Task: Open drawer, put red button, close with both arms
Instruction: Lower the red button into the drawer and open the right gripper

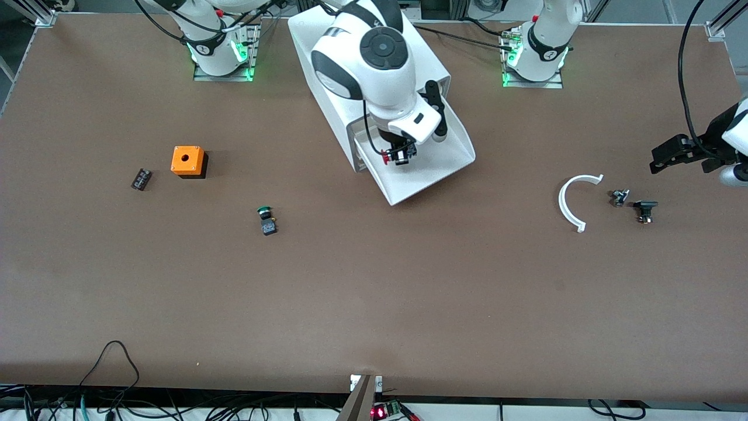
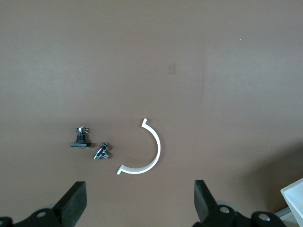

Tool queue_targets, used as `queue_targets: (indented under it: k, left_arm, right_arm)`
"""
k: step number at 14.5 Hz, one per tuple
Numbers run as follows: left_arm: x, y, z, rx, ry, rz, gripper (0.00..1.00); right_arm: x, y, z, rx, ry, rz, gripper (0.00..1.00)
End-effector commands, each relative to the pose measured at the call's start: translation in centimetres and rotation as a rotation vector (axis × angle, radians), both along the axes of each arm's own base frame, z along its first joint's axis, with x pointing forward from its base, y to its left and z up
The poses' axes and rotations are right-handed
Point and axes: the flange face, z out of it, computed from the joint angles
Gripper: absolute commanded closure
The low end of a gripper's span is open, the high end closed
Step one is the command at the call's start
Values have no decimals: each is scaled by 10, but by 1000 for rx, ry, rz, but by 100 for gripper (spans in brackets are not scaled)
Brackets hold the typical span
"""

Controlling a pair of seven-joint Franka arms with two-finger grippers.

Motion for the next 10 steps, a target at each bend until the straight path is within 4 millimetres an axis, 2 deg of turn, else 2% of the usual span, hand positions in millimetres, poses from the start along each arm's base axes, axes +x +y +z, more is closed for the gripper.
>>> queue_targets:
  k: [1,4,10]
  left_arm:
    - [6,-5,1,21,5,-5,0]
    - [14,-19,-9,12,3,-27,0]
    - [20,-23,-16,3,-10,-33,0]
  right_arm:
    - [-9,17,-14,-22,-8,47,62]
    - [-22,26,-24,-35,7,69,62]
    - [-33,36,-68,-58,55,73,61]
